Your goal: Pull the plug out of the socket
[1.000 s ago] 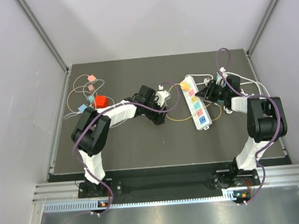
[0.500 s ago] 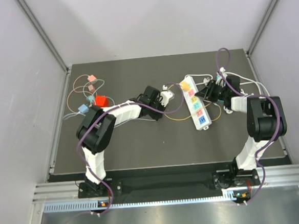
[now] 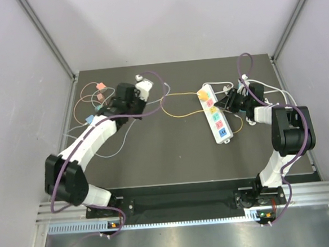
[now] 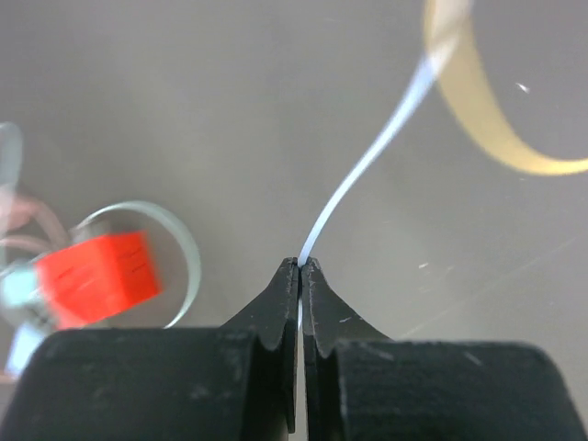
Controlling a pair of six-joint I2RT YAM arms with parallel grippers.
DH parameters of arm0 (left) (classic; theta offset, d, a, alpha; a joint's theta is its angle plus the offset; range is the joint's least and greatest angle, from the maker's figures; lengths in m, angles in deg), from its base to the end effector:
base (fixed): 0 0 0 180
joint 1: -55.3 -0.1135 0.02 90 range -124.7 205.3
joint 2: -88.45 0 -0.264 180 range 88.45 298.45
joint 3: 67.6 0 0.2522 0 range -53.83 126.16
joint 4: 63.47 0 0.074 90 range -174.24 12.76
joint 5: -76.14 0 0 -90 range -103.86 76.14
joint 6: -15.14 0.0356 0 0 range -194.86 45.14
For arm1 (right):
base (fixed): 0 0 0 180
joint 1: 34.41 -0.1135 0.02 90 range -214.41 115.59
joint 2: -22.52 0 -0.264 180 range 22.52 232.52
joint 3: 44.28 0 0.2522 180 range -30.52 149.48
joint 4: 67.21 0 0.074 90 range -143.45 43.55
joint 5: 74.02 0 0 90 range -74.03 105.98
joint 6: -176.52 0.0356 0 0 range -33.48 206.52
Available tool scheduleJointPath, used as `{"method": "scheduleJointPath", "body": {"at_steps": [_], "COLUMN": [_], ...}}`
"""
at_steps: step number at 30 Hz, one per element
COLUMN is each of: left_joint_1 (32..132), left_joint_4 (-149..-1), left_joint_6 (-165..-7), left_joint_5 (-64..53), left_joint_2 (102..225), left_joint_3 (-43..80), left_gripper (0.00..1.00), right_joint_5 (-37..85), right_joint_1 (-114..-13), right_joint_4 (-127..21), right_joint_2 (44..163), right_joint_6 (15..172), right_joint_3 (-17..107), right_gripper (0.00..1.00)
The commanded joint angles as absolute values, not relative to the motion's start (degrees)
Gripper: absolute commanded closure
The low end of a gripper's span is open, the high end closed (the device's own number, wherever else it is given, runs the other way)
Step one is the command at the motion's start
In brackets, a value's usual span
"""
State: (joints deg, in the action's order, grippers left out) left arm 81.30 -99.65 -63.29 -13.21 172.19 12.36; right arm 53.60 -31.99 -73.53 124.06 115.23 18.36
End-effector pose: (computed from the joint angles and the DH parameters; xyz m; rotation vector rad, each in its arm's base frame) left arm 0.2936 -0.1437 0.2889 0.7374 2.1494 -0.1460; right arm 0.3558 0.0067 0.1588 0.1880 2.1499 0.9680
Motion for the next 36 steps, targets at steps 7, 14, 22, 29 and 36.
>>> {"method": "scheduleJointPath", "body": {"at_steps": [7, 14, 22, 29, 36], "left_joint_1": [63.50, 54.09, 48.64, 45.90, 45.55], "left_joint_4": [-99.22, -91.47, -87.19, -84.79, -85.95], "left_joint_6": [-68.60, -78.11, -82.85, -85.06, -86.90], "left_joint_5": [-13.24, -12.81, -11.14, -6.12, -3.40], "left_joint_2": [157.80, 155.50, 166.22, 174.04, 176.08], "left_joint_3": [8.75, 7.25, 7.61, 8.74, 10.77], "left_gripper": [1.00, 1.00, 1.00, 1.00, 0.59], "right_joint_5": [52.54, 52.98, 53.86, 54.38, 54.56], "right_joint_1": [-31.68, -31.60, -31.60, -31.60, -31.60], "right_joint_4": [-73.49, -73.67, -73.84, -74.02, -73.93], "right_joint_2": [124.04, 123.86, 123.33, 123.68, 123.86], "right_joint_6": [114.12, 114.38, 114.56, 114.74, 114.65], "right_joint_3": [19.57, 19.57, 19.57, 19.66, 19.75], "right_gripper": [1.00, 1.00, 1.00, 1.00, 1.00]}}
